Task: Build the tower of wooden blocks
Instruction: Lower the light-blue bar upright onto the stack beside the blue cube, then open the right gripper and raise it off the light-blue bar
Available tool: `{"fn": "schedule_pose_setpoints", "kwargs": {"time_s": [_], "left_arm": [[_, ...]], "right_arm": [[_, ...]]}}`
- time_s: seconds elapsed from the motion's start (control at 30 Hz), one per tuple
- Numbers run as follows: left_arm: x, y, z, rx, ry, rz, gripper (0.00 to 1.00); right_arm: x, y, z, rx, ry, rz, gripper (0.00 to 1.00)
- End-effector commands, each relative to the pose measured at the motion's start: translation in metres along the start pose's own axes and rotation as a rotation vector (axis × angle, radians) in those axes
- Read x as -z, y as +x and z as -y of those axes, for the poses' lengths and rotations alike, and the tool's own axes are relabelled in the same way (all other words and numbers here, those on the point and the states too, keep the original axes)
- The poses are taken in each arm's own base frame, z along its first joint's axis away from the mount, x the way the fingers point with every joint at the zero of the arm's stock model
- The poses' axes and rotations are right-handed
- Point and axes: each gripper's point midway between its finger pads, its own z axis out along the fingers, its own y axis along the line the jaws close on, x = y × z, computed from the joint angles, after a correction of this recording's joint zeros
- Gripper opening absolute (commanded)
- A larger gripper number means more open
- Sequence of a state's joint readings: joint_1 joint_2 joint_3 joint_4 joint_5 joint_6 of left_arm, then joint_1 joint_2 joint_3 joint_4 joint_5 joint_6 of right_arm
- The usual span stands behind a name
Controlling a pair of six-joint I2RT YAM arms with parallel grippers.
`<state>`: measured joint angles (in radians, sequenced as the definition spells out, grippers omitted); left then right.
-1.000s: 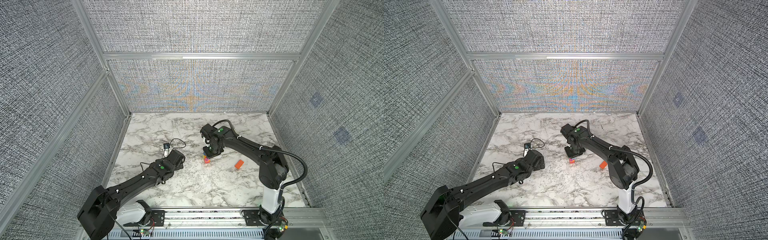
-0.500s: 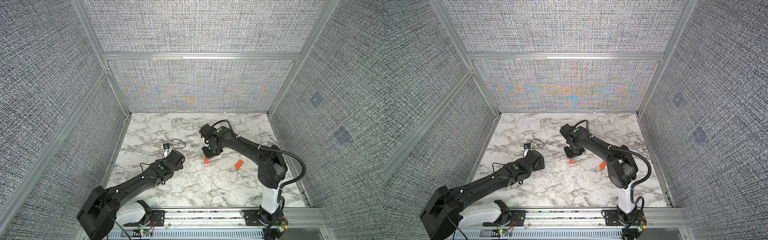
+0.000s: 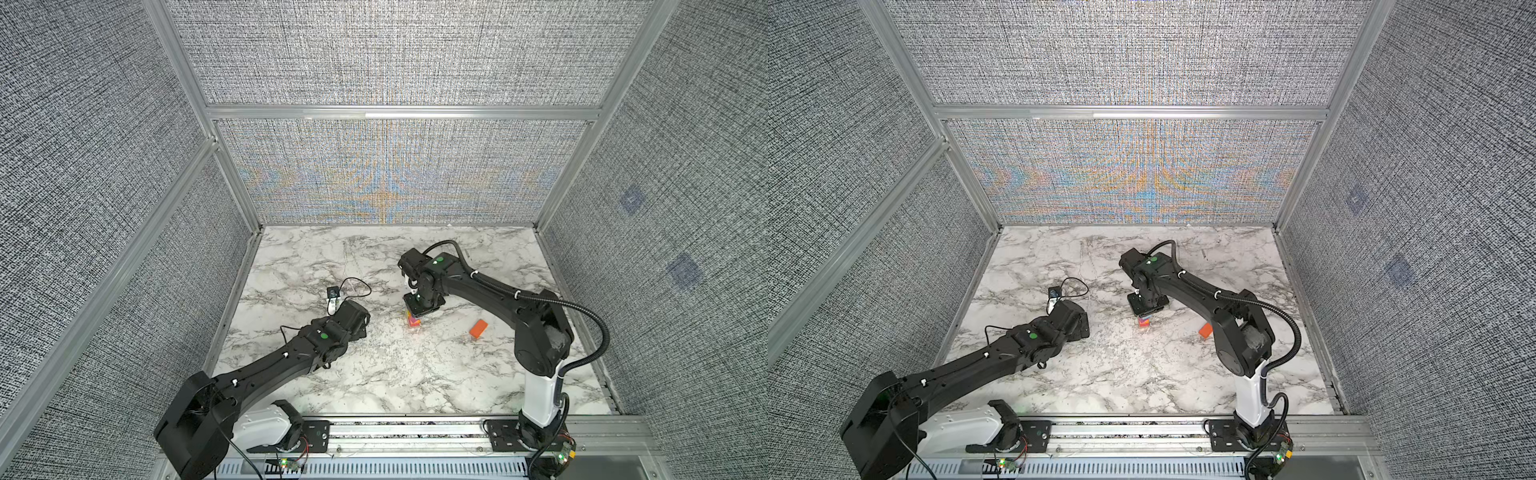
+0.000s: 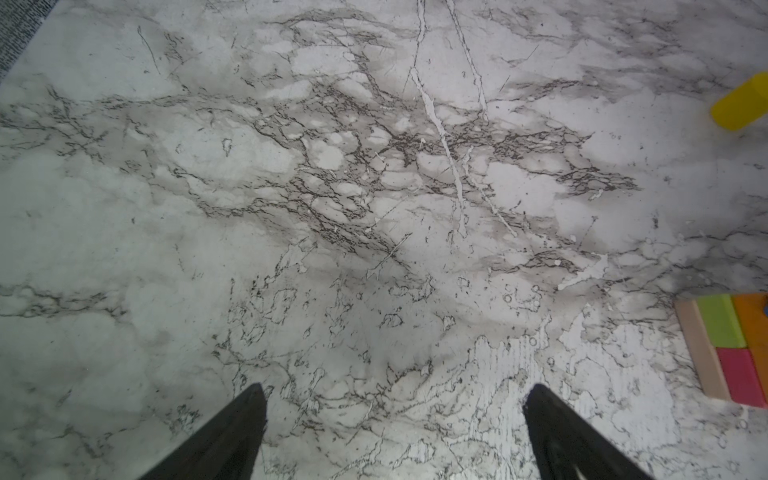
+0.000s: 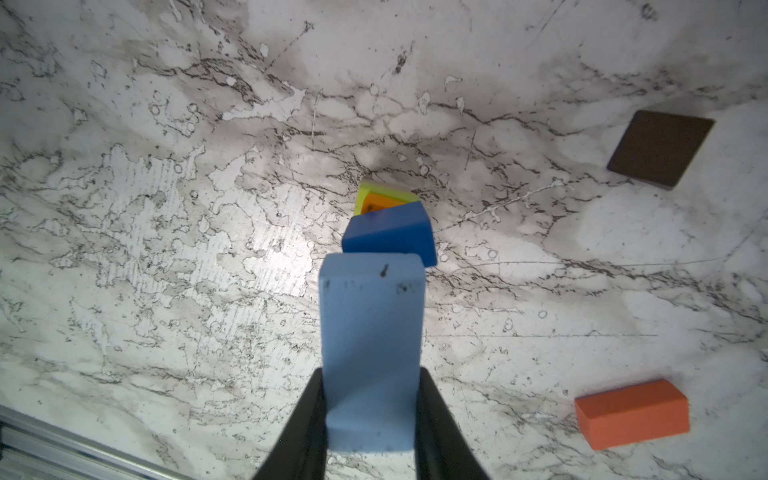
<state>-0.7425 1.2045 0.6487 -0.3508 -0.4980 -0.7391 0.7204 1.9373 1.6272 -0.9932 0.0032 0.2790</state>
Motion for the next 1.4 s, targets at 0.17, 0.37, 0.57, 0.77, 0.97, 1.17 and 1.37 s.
{"fn": "schedule_pose_setpoints", "kwargs": {"time_s": [0.17,0.37,0.57,0.77,0.97,1.17,1.37], "left_arm": [[-0.0025,-0.0003,0.0012,-0.001,-0.001,0.003,0.99],[-0.0024,-0.0007,0.0009,-0.004,-0.001,0.005,0.99],[-0.003,-0.0001,0.0008,-0.002,-0.002,0.002,0.99],[-0.002,-0.0015,0.0011,-0.003,0.0,0.005,0.99],[-0.0014,-0.0028,0.0014,-0.006,0.001,0.008,0.99],[-0.0008,-0.0038,0.0019,-0.007,0.003,0.01,0.99],[-0.0003,-0.0041,0.0018,-0.006,0.004,0.011,0.99]], "right_arm": [[0.0035,-0.0034,-0.0007,-0.006,0.003,0.014,0.26],[0.0013,-0.002,-0.0004,-0.005,0.005,0.006,0.26],[0.0002,-0.0017,-0.001,0.001,0.006,0.004,0.26],[0.0012,-0.0026,-0.0005,0.001,0.01,0.005,0.3],[0.0026,-0.0028,-0.0003,0.005,0.01,0.005,0.34],[0.0043,-0.003,0.0005,0.012,0.016,0.006,0.38],[0.0041,-0.0034,0.0003,0.011,0.016,0.002,0.39]]}}
